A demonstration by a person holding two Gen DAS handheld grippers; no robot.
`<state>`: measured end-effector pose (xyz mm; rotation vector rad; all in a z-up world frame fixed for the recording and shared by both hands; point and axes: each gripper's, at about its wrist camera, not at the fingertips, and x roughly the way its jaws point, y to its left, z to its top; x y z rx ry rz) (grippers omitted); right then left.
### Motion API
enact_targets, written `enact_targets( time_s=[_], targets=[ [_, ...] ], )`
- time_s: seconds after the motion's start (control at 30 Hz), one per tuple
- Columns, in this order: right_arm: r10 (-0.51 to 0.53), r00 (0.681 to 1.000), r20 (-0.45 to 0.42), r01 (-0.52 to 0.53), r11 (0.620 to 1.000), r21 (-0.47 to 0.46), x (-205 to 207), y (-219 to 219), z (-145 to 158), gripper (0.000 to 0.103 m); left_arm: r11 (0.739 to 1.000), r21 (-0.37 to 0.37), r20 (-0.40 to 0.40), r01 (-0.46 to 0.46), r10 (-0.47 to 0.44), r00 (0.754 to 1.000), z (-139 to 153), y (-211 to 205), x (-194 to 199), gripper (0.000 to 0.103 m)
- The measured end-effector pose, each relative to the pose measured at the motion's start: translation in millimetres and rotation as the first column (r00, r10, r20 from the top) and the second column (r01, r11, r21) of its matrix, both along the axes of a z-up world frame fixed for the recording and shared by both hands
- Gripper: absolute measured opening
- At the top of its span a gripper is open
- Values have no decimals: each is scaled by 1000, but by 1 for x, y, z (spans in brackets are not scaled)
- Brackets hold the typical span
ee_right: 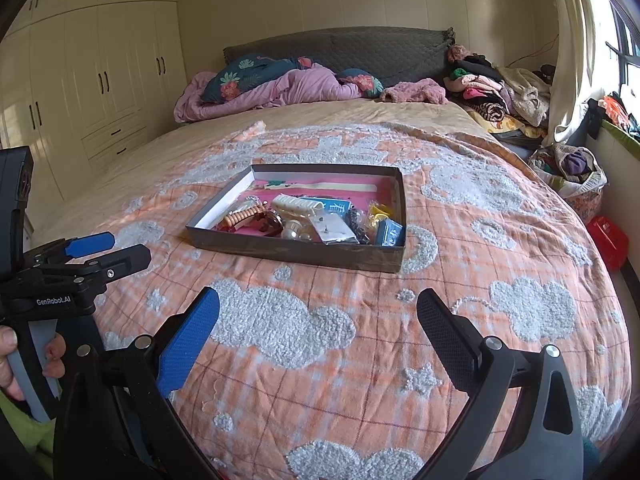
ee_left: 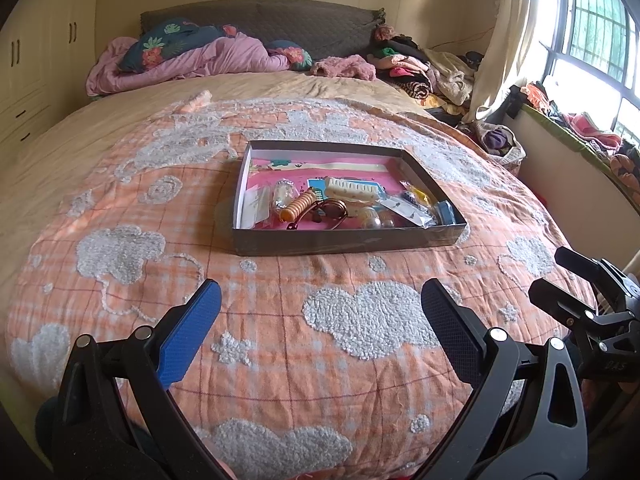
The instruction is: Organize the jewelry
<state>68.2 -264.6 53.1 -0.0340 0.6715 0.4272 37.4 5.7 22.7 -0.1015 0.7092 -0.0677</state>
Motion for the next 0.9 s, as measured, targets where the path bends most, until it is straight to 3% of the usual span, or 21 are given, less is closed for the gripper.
enact_targets(
  time_s=[0.9],
  targets=[
    [-3,1000,-7,3,1000,-7,1,2,-1,98,1000,-2,-8,22,-22,1000,-4,-1,0,93]
  ],
)
